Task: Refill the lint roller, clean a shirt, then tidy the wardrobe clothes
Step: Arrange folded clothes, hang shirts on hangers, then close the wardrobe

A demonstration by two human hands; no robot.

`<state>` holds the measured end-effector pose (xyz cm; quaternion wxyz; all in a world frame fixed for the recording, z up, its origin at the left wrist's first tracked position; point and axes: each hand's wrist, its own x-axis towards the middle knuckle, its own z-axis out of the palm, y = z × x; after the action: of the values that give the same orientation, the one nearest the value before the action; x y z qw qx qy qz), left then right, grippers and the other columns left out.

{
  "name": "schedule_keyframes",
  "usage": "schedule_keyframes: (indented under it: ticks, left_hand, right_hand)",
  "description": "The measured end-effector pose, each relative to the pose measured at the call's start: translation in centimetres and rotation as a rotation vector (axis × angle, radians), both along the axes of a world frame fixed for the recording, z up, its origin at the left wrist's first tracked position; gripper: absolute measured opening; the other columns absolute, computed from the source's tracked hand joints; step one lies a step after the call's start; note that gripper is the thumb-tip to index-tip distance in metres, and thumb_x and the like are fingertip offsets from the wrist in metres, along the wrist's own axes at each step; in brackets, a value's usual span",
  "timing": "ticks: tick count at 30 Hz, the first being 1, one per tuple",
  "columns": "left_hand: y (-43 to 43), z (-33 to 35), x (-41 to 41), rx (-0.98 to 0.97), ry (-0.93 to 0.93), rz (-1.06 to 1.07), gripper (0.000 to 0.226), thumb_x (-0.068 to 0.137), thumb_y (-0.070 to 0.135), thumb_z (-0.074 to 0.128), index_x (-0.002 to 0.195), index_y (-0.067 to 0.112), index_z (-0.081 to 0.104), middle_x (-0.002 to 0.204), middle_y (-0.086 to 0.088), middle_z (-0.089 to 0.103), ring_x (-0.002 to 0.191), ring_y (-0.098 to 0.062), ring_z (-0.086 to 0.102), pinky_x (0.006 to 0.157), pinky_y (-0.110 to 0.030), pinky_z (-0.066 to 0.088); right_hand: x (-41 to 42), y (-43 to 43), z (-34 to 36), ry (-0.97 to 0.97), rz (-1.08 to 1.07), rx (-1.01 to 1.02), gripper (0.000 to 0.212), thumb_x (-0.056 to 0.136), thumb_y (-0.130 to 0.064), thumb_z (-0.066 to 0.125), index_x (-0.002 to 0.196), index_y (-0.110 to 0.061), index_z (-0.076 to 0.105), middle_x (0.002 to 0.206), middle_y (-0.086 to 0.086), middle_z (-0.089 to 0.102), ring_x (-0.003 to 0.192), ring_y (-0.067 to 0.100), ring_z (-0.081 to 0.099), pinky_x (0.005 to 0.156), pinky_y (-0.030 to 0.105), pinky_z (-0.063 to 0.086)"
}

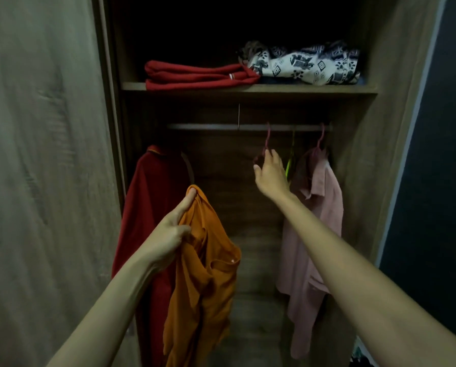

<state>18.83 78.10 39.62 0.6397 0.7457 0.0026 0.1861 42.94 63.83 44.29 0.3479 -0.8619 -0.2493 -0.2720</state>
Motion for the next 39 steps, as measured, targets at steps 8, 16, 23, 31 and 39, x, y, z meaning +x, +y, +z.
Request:
schedule_keyframes:
  ticks: [8,16,23,31,39]
  left_hand:
    - [3.1,-0.7,-0.5,0.003,-0.036,0.02,0.089,0.081,-0.025,0.034,0.148,0.033,0.031,0.152,0.015,0.024,0.105,0.007,0.057,0.072,-0.015,0.053]
    - [3.4,-1.2,-0.3,0.011,-0.037,0.041,0.086,0.083,-0.025,0.034,0.146,0.033,0.032,0.146,0.017,0.027,0.112,0.009,0.05,0.083,-0.012,0.051]
    - [3.4,-0.9,0.0,0.104,-0.015,0.023,0.084,0.085,-0.021,0.038,0.147,0.035,0.026,0.149,0.017,0.024,0.131,0.001,0.032,0.09,-0.007,0.043]
    - [3.9,-1.3,1.1,0.171,0.023,0.075,0.084,0.083,-0.023,0.036,0.149,0.029,0.028,0.154,0.01,0.021,0.125,0.006,0.037,0.081,-0.005,0.045]
    - [4.9,-3.8,2.9,0.155,0.125,0.151,0.088,0.077,-0.027,0.029,0.151,0.019,0.026,0.156,0.006,0.019,0.141,-0.009,0.025,0.107,-0.023,0.037]
  right_hand:
    - [5.5,1.2,-0.2,0.236,-0.084,0.084,0.068,0.098,-0.029,0.048,0.149,0.001,0.014,0.15,0.022,0.03,0.136,0.036,0.034,0.107,0.042,0.034]
    - [8.1,1.0,-2.9,0.361,0.111,0.488,0.031,0.096,-0.028,0.054,0.109,-0.001,0.062,0.076,0.007,0.065,0.053,0.011,0.057,0.05,0.022,0.041]
    - [7.8,0.4,-2.5,0.299,0.274,0.623,0.024,0.095,-0.031,0.054,0.1,-0.011,0.066,0.067,-0.001,0.059,0.052,0.008,0.051,0.054,0.023,0.042]
    - [-2.2,-2.9,-7.0,0.393,0.569,0.771,0.015,0.096,-0.022,0.054,0.1,-0.017,0.067,0.063,-0.001,0.052,0.047,0.001,0.046,0.047,0.013,0.038]
    - [-9.8,-14.0,-14.7,0.754,0.845,0.755,0.07,0.061,-0.056,0.081,0.112,-0.01,0.068,0.061,-0.004,0.044,0.039,0.002,0.028,0.051,0.015,0.037]
